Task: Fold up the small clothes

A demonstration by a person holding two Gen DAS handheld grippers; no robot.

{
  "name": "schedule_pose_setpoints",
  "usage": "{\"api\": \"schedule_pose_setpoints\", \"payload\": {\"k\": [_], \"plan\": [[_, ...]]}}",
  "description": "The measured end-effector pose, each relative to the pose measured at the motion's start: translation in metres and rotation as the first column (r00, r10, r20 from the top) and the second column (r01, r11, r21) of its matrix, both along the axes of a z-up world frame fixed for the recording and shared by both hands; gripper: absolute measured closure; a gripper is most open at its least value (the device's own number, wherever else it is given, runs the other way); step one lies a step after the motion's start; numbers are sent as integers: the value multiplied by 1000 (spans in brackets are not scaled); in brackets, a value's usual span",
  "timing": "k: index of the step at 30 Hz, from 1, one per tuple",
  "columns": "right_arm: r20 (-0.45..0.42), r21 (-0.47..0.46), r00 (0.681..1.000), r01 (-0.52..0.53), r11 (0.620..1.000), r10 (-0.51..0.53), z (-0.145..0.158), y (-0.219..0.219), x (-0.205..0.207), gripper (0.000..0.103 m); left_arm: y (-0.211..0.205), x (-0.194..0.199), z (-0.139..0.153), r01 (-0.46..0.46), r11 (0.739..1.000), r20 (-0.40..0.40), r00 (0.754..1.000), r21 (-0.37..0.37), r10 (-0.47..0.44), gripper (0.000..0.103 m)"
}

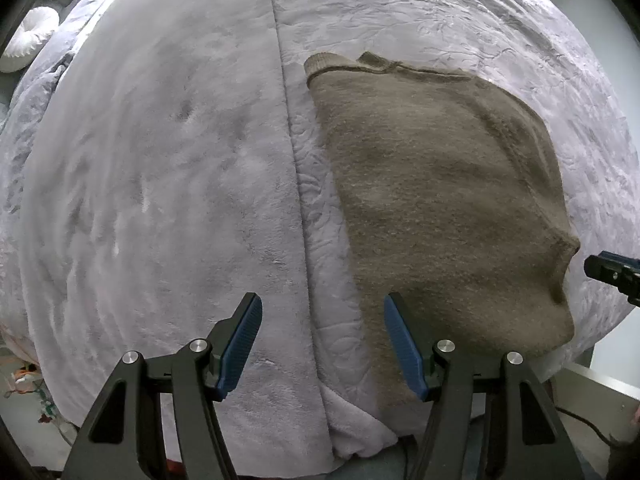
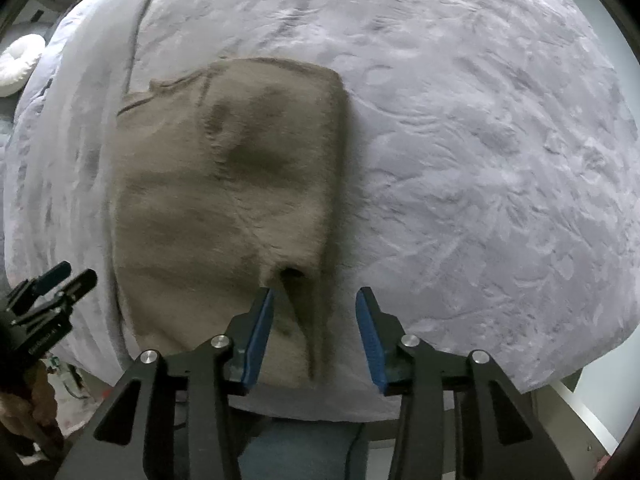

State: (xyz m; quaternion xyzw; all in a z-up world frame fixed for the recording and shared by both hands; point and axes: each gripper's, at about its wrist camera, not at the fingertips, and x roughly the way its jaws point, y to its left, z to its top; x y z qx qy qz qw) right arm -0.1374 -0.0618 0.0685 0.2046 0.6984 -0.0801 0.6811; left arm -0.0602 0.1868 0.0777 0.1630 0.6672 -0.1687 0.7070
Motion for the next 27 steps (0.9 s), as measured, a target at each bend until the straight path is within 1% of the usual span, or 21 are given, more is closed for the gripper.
{"api": "schedule_pose_setpoints", "payload": {"k": [2, 5, 8, 12, 13, 14, 16, 17, 18, 22, 24, 27], "plan": [[2, 2, 1000, -11, 1000, 11, 0, 6, 4, 56, 0, -1, 1, -4, 1000, 3, 1000, 0, 4, 38], [0, -1, 1000, -30, 1000, 30, 1, 18, 7, 48, 1, 0, 3, -7, 1000, 5, 1000, 2, 7, 38], [5, -8, 999, -46, 999, 46, 4, 26, 12, 46, 2, 2, 3, -9, 1000, -3, 1000, 5, 9, 38], [8, -27, 999, -47, 999, 47, 5, 29, 15, 38, 0, 3, 4, -9, 1000, -8, 1000, 10, 10, 38], [10, -34, 999, -45, 998, 46, 7, 28, 16, 37, -1, 2, 4, -9, 1000, -5, 1000, 12, 9, 38], [10, -38, 999, -45, 998, 45, 7, 29, 16, 36, -1, 2, 5, -8, 1000, -3, 1000, 13, 8, 24], [12, -46, 999, -44, 998, 45, 9, 28, 17, 32, -1, 2, 7, -11, 1000, 13, 1000, 23, 11, 4], [15, -52, 999, -42, 998, 43, 10, 27, 17, 29, -2, 1, 10, -9, 1000, 33, 999, 28, 8, 4], [17, -56, 999, -39, 998, 40, 11, 28, 19, 26, -3, 1, 11, -5, 1000, 38, 999, 28, 4, 4], [28, -69, 999, -33, 997, 35, 16, 26, 22, 24, -4, 4, 14, -16, 1000, 34, 999, 15, 16, 4], [45, -78, 998, -31, 996, 34, 22, 26, 22, 24, -4, 6, 18, -36, 999, 29, 999, -9, 36, 4], [69, -91, 997, -28, 995, 34, 30, 27, 22, 20, -2, 11, 24, -74, 996, 11, 997, -55, 75, 4]]}}
